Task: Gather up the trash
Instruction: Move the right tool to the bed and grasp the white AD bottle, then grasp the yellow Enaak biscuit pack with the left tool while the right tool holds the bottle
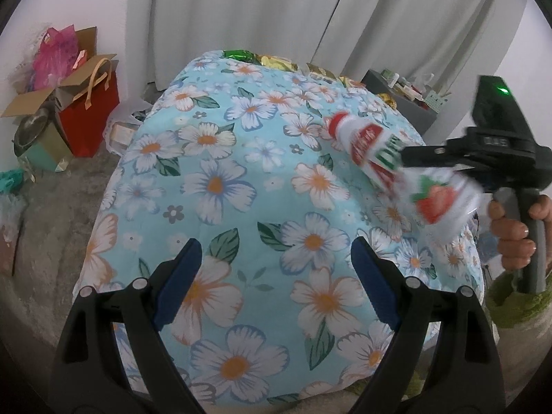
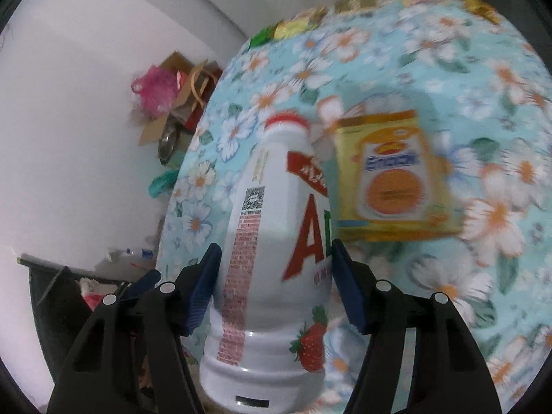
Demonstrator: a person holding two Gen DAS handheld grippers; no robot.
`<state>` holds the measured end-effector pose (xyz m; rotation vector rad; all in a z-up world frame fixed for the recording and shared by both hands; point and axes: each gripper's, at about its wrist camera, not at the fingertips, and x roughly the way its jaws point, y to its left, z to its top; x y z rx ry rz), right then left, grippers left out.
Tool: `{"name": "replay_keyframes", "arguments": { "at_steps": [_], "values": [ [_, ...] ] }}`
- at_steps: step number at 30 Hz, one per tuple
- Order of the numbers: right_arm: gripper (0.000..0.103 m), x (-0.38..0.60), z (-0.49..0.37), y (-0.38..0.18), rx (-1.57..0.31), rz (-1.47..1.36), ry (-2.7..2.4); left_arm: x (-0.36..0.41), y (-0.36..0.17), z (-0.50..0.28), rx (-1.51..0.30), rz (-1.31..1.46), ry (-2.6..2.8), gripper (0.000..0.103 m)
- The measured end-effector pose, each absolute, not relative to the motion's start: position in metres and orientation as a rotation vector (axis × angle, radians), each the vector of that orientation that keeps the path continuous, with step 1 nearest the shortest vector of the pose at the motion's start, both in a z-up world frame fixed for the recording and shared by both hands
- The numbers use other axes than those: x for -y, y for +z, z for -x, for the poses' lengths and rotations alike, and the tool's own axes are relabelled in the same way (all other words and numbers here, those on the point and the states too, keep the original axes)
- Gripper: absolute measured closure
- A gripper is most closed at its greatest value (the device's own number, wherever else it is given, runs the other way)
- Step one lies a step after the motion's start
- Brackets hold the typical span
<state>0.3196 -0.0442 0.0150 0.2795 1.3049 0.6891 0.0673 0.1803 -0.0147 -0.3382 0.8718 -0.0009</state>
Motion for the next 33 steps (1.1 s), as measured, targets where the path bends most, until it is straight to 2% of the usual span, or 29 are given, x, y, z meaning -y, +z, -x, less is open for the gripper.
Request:
{"name": "replay_keyframes", "arguments": {
  "at_steps": [7, 16, 27, 33],
  "values": [
    [0.043, 0.118, -0.315, 0.025, -1.247, -0.368, 0.573, -0.179, -0.018, -0.07, -0.882, 0.335, -0.007, 0.019],
    [0.043, 0.184, -0.3, 0.009, -1.182, -0.459, 0.438, -0.171, -0.024, -0.075, -0.909, 0.335, -0.021, 0.019],
    [0.043, 0.206, -0.269, -0.029, -1.261, -0.459, 0.411, -0.141, -0.028, -0.093, -0.941, 0.281, -0.098, 0.019],
    [0.043, 0.212, -0.268, -0.035, -1.243, -0.495, 0.442, -0.125, -0.018, -0.113, -0.923, 0.301, -0.196, 0.02]
  ]
}}
